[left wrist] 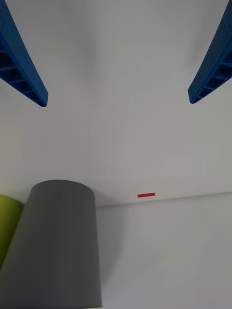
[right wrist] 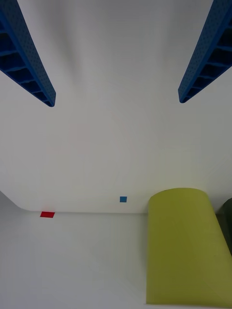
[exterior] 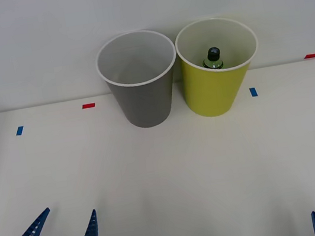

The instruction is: Put cans in the gray bin and PET bottles in the light green bin.

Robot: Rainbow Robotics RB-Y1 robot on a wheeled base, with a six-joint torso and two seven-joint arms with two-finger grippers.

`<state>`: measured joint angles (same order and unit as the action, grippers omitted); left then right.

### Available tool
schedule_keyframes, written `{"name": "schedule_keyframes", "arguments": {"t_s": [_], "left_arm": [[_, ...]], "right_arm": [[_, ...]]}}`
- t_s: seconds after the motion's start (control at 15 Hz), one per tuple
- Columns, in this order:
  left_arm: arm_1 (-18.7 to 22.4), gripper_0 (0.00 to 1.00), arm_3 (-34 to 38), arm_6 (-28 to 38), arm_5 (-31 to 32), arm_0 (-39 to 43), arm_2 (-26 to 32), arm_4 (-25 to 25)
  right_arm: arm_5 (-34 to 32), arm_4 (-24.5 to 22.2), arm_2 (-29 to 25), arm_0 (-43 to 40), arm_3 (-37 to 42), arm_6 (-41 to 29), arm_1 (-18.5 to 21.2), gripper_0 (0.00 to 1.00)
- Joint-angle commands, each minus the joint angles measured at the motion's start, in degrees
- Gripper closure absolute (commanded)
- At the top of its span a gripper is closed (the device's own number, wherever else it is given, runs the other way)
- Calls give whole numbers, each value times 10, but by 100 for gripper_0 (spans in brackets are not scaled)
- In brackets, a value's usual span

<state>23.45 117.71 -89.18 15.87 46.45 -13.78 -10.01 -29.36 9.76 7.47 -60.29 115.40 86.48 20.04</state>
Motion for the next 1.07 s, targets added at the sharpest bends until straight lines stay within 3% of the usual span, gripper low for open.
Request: {"name": "schedule_keyframes", "arguments": {"t_s": [0.07,0.33,0.53,1.07], "left_arm": [[-19,0,-18,0,43,26,6,14],[-31,0,-20,6,87,61,6,30],[-61,0,-65,6,140,66,4,65],[-76,0,-72,9,165,96,5,80]], "right_arm": [[0,0,0,0,0,0,0,12],[0,0,0,0,0,0,0,12],[0,0,0,0,0,0,0,12],[0,0,0,0,0,0,0,12]]}}
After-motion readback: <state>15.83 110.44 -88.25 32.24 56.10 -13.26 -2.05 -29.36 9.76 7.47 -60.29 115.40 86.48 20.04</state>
